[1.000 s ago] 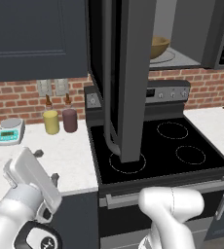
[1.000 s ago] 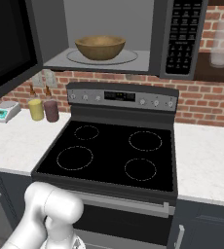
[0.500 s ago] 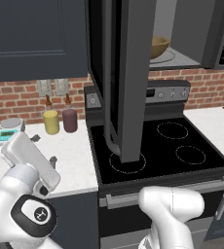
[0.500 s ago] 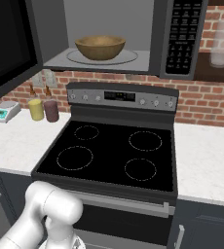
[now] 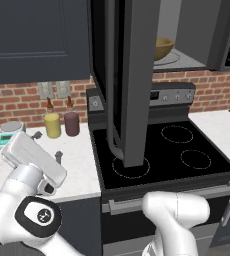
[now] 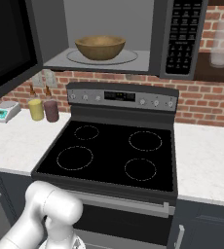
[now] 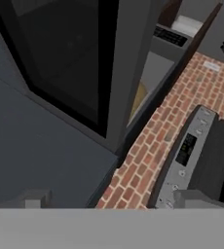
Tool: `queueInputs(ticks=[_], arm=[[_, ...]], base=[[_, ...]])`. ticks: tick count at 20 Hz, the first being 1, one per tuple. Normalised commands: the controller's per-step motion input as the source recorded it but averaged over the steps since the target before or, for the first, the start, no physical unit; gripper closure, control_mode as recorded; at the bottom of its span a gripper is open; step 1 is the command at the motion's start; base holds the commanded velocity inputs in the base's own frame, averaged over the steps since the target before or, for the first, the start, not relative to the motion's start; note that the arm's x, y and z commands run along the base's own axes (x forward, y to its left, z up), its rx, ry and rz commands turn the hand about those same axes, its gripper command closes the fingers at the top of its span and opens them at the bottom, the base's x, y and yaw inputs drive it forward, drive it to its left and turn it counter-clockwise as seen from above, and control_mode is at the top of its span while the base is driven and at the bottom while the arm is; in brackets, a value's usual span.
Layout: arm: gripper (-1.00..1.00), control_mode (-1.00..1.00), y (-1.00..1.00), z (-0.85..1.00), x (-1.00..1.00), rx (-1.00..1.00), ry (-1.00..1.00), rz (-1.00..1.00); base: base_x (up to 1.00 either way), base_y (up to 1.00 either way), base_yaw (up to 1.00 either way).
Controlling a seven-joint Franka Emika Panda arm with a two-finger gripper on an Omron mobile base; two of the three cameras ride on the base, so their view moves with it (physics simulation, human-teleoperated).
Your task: Open the microwave, place the bowl with waffle inside the microwave, then close the microwave door and turn it on.
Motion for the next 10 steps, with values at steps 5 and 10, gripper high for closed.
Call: queueInputs(ticks=[5, 10], arm=[[-1.00, -1.00, -0.03, 0.04, 0.55, 0.00, -0.10, 0.00], [-1.00, -1.00, -0.01, 0.03, 0.48, 0.00, -0.13, 0.00]], base=[[0.00, 0.00, 0.00], [0.00, 0.00, 0.00]])
